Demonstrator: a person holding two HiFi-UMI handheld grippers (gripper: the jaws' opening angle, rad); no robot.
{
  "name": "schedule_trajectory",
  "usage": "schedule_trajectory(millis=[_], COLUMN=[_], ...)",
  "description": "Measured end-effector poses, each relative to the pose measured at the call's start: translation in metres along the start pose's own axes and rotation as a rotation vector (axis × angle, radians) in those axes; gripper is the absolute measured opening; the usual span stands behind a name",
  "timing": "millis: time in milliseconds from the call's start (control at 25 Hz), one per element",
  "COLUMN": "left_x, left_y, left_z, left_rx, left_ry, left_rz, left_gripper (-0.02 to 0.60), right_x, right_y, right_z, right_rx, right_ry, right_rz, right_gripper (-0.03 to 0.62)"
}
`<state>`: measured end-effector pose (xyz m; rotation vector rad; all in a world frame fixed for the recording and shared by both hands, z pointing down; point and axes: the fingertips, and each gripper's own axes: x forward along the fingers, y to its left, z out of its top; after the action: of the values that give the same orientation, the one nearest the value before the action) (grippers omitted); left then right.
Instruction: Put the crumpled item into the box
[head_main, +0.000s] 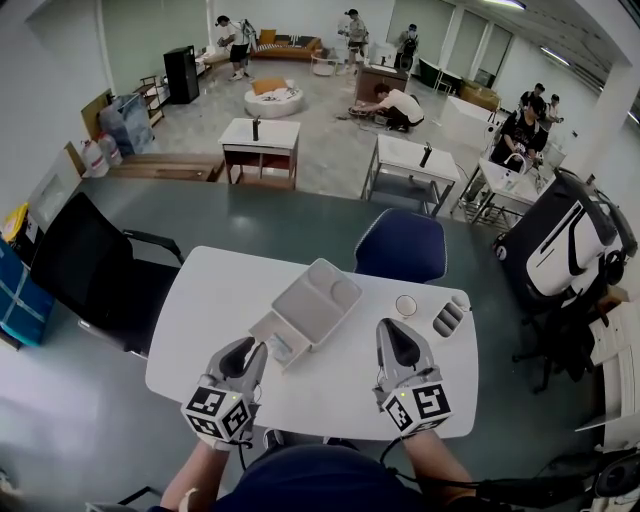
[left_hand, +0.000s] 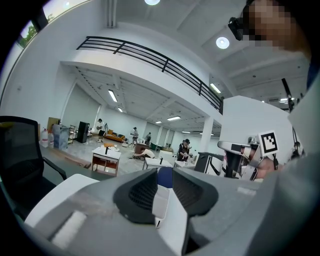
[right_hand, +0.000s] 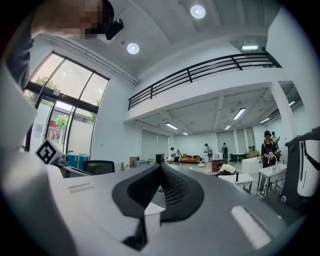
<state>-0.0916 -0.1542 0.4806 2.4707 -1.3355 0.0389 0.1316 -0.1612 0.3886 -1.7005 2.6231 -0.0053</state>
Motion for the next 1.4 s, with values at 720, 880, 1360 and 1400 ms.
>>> schedule_trajectory(millis=[720,880,1360,1400], left_x=[0.011,0.013,0.018,0.018], left_y=[0.009,0.008,0.007,0.007], left_z=[-0.015,-0.016,-0.008,-0.007], left_rx=[-0.037,-0.038,-0.028,-0.028], left_ry=[0.039,0.042,0.028,0.028], left_rz=[0.013,0.017,0.032,0.032], left_gripper=[0.101,0.103,0.101,0.101], right_x=[0.016,0.017,0.019,0.019], right_y=[-0.006,-0.009,-0.019,-0.019], right_z=[-0.014,-0.014,-0.013,-0.013], right_rx=[0.040,0.042,0.048,0.049], right_ry=[0.028,0.025,0.016,0.016], right_rz=[0.009,0.011,0.011,0.011], right_gripper=[0.002,0.002,0.002,0.002])
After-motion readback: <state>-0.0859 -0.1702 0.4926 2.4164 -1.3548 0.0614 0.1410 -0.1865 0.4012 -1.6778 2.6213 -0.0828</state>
